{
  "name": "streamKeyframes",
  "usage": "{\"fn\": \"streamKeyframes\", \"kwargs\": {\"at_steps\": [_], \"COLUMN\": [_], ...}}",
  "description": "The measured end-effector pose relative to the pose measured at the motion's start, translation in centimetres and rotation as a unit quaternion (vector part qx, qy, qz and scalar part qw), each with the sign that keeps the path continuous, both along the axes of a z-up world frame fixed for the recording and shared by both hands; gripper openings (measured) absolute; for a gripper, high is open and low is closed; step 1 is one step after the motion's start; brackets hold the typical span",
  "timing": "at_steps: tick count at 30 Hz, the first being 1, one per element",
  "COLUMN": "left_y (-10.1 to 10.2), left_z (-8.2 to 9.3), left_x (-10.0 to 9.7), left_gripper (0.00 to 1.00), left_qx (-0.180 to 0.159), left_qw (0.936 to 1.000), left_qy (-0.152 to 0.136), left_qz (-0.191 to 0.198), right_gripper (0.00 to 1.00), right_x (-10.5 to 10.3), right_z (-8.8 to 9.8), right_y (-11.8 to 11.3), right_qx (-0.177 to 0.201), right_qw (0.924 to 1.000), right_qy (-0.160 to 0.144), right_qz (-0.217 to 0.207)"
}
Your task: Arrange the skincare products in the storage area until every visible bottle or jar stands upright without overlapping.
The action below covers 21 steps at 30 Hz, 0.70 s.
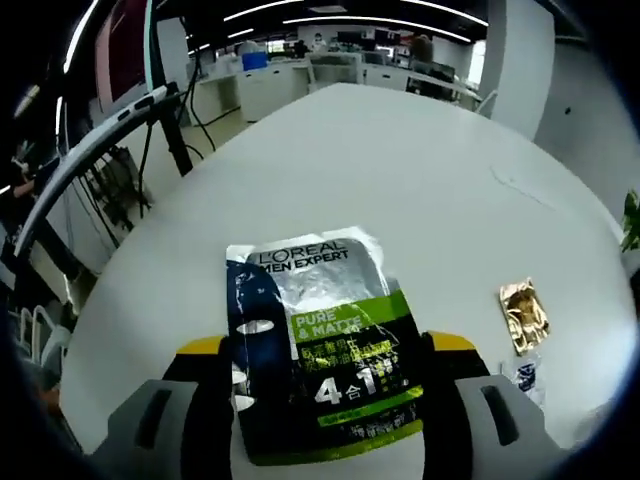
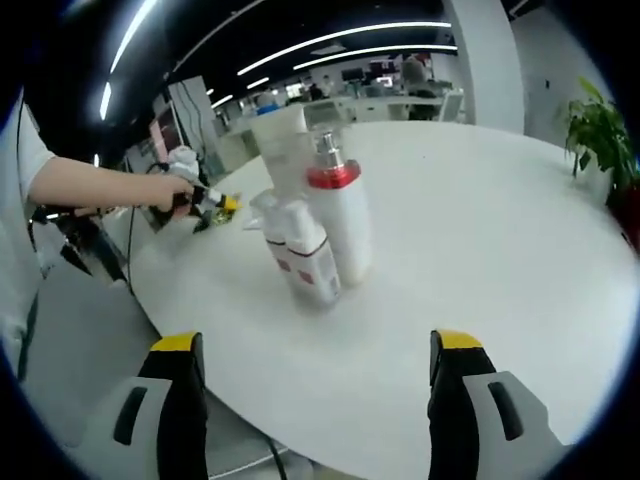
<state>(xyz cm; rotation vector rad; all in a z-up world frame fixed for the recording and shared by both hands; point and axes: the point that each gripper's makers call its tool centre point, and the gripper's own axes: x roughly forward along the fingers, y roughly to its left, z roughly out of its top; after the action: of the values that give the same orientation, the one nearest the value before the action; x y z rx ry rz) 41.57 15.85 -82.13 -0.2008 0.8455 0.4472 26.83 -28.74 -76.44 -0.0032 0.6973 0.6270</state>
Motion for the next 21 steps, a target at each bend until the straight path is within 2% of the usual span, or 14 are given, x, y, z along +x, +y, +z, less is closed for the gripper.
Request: {"fn": "streamKeyframes", "kwargs": {"at_steps": [6, 7, 8, 9, 10, 11, 12, 13, 15, 19, 20, 21], "left_y": [1.1, 1.2, 0.9, 0.9, 0.5, 0.3, -0.3, -0.3, -0.2, -0.5, -0.7, -0.1], "left_z": [-0.9, -0.9, -0.7, -0.3, -0.4, -0.1, 0.1, 0.0, 0.1, 0.1, 0.2, 0.0], "left_x": [1.0, 1.4, 1.9, 1.9, 1.9, 2.1, 1.6, 2.1, 1.8, 1.7, 1.8, 2.1], "left_gripper": [0.69, 0.68, 0.61, 0.58, 0.55, 0.44, 0.35, 0.32, 0.30, 0.26, 0.25, 0.23], "left_qx": [0.007, 0.013, 0.023, 0.039, 0.020, 0.029, 0.028, 0.012, 0.023, 0.008, -0.001, 0.000], "left_qw": [0.9995, 0.9988, 0.9966, 0.9954, 0.9964, 0.9951, 0.9936, 0.9949, 0.9940, 0.9935, 0.9932, 0.9923], "left_qy": [-0.009, -0.013, -0.018, -0.015, -0.023, -0.029, -0.022, -0.036, -0.032, -0.032, -0.039, -0.041], "left_qz": [-0.029, -0.046, -0.077, -0.086, -0.079, -0.090, -0.107, -0.093, -0.102, -0.109, -0.110, -0.117], "right_gripper": [0.92, 0.92, 0.92, 0.92, 0.92, 0.92, 0.92, 0.92, 0.92, 0.92, 0.92, 0.92], "right_x": [-0.2, -0.3, -0.2, -0.2, -0.3, -0.3, -0.3, -0.3, -0.3, -0.1, -0.1, -0.1], "right_z": [0.1, 0.2, 0.1, 0.2, 0.2, 0.2, 0.2, 0.2, 0.2, 0.4, 0.5, 0.6], "right_y": [-0.1, -0.1, -0.2, -0.2, -0.2, -0.2, -0.2, -0.2, -0.1, 0.0, 0.0, 0.1], "right_qx": [0.000, -0.002, -0.002, -0.002, -0.001, -0.002, -0.003, -0.003, -0.002, -0.002, -0.002, -0.002], "right_qw": [1.0000, 1.0000, 1.0000, 1.0000, 1.0000, 1.0000, 1.0000, 1.0000, 1.0000, 1.0000, 1.0000, 1.0000], "right_qy": [-0.001, -0.001, -0.001, -0.001, -0.001, 0.000, 0.001, 0.000, -0.001, -0.004, -0.005, -0.006], "right_qz": [-0.004, -0.004, -0.004, -0.005, -0.005, -0.005, -0.005, -0.004, -0.005, -0.006, -0.005, -0.005]}}
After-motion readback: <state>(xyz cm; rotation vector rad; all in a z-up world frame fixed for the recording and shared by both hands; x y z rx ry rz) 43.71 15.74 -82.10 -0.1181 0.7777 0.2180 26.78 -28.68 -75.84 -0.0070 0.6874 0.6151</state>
